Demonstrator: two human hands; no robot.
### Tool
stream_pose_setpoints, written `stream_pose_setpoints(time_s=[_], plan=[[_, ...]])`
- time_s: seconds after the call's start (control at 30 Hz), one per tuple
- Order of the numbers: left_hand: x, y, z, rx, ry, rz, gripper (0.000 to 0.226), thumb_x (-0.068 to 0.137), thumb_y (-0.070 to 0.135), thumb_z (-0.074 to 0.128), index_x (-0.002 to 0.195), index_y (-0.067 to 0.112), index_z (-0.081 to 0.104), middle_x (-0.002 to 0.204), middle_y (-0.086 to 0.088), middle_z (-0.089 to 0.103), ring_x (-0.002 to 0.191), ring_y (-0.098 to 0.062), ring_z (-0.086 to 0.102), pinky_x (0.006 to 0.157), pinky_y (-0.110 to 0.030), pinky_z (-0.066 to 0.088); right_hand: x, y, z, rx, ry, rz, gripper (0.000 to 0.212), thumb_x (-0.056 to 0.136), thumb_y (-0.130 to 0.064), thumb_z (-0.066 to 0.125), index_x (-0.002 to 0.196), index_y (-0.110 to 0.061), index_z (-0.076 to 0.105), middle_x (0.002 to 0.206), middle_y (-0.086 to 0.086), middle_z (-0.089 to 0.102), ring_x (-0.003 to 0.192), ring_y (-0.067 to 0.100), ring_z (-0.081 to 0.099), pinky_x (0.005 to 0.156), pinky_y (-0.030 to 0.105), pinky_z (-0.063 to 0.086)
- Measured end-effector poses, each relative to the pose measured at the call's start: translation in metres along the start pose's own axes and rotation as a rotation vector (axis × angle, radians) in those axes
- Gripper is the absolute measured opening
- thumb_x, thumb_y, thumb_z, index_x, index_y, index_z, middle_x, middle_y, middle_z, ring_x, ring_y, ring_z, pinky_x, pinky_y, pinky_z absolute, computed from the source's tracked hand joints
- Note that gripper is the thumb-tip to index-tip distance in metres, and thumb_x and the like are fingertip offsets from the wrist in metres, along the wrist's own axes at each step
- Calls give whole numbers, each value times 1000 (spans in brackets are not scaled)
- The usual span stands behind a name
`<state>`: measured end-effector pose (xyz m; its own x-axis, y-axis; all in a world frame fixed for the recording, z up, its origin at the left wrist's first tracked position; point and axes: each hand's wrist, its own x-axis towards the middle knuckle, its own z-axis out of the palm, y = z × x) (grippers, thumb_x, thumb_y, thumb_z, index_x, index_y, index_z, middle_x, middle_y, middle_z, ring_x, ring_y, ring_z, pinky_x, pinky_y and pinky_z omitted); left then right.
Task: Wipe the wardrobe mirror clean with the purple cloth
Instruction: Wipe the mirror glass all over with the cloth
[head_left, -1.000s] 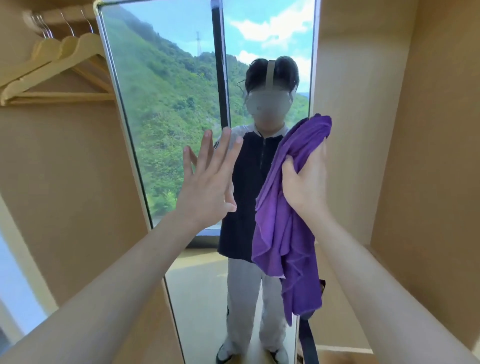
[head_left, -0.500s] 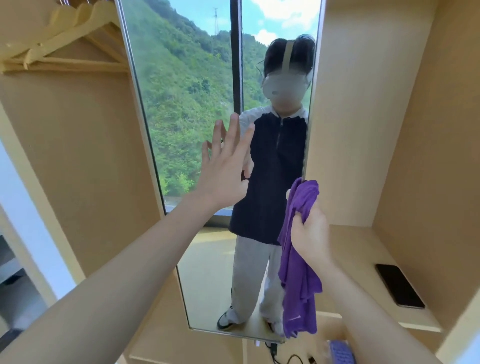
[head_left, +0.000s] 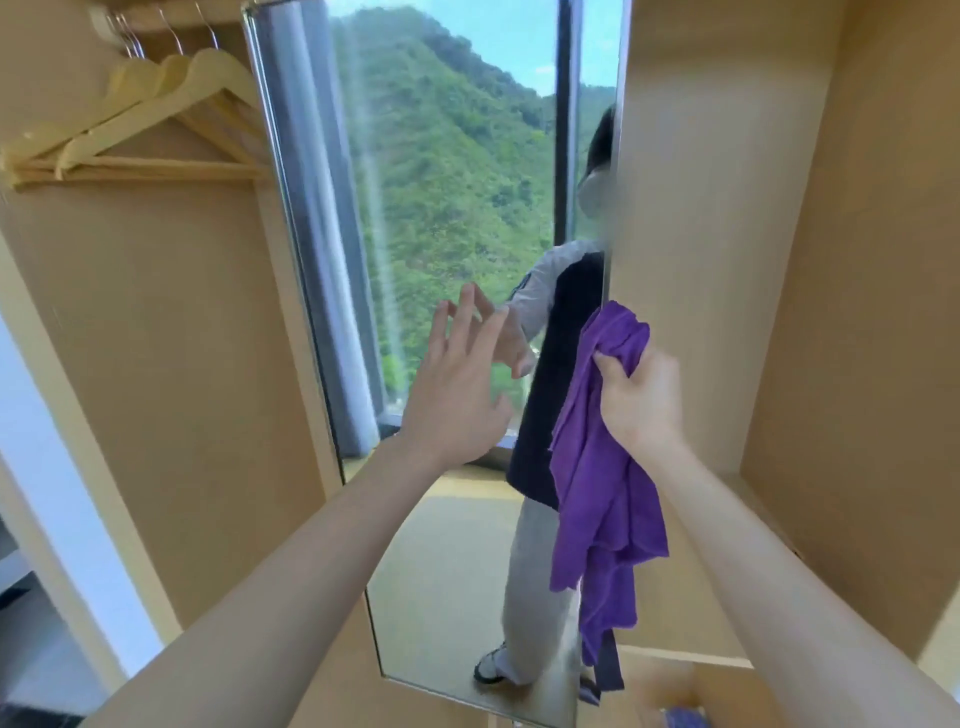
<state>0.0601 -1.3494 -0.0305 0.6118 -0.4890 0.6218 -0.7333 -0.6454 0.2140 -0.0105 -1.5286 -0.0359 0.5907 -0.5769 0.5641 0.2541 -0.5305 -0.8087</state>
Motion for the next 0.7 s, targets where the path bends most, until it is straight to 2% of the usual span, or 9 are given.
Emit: stream_pose_setpoints(time_s=[0.07,0.13,0.23,0.3,0.37,0.5,0.57,0.63,0.7], plan=[[-4,6,1,-119,32,-25,84,91,24,66,160,26,19,170,4,-12,158,-24,-7,122,-45,27,-12,-2,-2,23,6,8,46,97,-6,57,61,-27,39,49,-14,47,46,1,46,52,16,32],[-8,15,2,-246,44,-72,84,92,27,67,159,28,17,171,6,-11,157,-18,-6,120,-34,17,-22,-7,-4,48,-16,6,46,97,-5,56,60,-28,41,43,-22,50,45,-4,48,50,13,34],[-15,22,4,-378,31,-109,91,92,36,67,162,31,9,171,9,-9,156,-7,-7,123,-31,13,-34,-15,-8,82,-52,-29,39,94,-7,62,63,-26,48,48,-28,54,48,-5,51,52,11,36],[-24,25,2,-455,3,-102,94,91,42,69,161,35,7,171,11,-7,151,8,-8,117,-20,11,-40,-22,-11,106,-80,-64,33,91,-8,67,68,-28,54,56,-29,60,54,-6,56,55,9,39],[-33,28,-2,-508,-5,-79,95,88,44,67,161,37,7,171,10,-2,149,14,-9,115,-17,11,-47,-31,-12,121,-121,-96,31,89,-5,69,73,-30,59,62,-30,64,60,-8,59,57,8,40],[-52,31,-16,-651,-31,-105,91,83,39,59,161,37,12,166,13,20,156,-4,1,122,-41,29,-60,-54,-14,172,-252,-154,38,85,6,66,83,-32,66,77,-30,71,75,-9,68,67,11,50],[-63,31,-23,-690,-20,-95,84,85,30,57,159,38,17,158,22,30,152,-7,21,117,-49,38,-65,-62,-10,183,-313,-168,39,84,5,65,90,-33,70,96,-26,75,91,0,72,82,28,59],[-73,32,-30,-755,-4,-103,79,90,14,55,159,36,21,153,29,35,143,5,33,104,-40,50,-67,-67,-2,165,-327,-181,33,82,-1,68,96,-30,72,106,-18,76,99,8,72,89,41,59],[-81,30,-38,-813,14,-122,76,95,3,52,158,34,24,152,32,37,135,13,39,85,-28,55,-69,-70,6,141,-329,-192,26,80,-5,72,97,-24,74,100,-11,77,94,9,72,88,36,58]])
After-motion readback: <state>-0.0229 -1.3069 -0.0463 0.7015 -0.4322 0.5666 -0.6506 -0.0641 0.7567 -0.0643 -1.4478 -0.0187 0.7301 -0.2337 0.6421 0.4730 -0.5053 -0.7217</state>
